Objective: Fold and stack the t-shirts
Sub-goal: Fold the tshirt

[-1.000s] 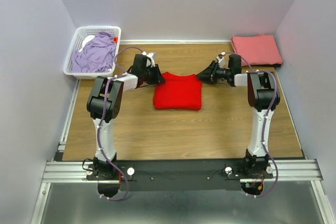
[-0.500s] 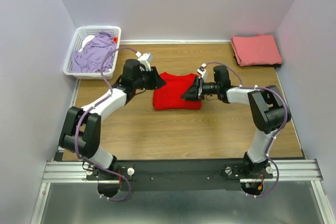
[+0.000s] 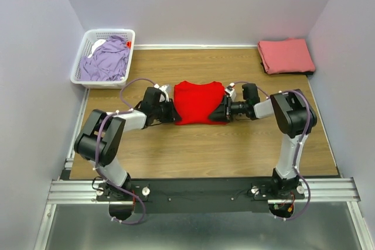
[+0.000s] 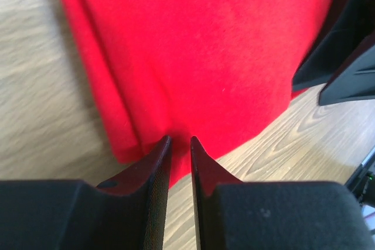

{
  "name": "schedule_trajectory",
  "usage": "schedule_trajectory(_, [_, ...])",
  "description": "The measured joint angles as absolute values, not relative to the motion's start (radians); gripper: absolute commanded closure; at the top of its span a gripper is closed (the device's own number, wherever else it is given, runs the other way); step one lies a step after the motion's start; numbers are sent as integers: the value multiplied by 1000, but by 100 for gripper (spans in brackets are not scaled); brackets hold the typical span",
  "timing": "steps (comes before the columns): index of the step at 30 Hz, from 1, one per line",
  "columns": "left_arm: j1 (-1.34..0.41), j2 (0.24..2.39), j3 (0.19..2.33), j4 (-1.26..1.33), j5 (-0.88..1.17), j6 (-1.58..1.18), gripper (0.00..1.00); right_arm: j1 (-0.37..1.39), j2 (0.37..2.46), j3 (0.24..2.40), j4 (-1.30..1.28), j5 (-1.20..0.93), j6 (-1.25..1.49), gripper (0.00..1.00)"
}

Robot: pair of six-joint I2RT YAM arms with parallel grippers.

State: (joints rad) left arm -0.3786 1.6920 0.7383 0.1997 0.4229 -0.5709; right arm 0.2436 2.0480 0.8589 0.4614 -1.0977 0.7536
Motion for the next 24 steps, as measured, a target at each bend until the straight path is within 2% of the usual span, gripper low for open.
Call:
schedule_trajectory(2, [-375, 1652, 718, 178, 406, -571, 65, 242, 2019, 854, 427, -1081, 739, 50])
schedule_trajectory(5, [-372, 1552, 694, 126, 368, -566, 52, 254, 1939, 857, 354, -1043, 721, 47])
schedule_trajectory(7, [-370, 1483, 690, 98, 340, -560, 49, 278, 1883, 875, 326, -1026, 725, 45])
schedule_trajectory(14, [-366, 1188, 695, 19, 200, -506, 48, 436, 1849, 1006, 372, -981, 806, 43])
schedule_trajectory(22, [-362, 1023, 694, -83, 91, -459, 47, 499, 2131, 1044, 485, -967, 895, 43])
schedule_trajectory(24, [-361, 992, 690, -98, 73, -451, 47, 496, 2149, 1048, 520, -980, 916, 43])
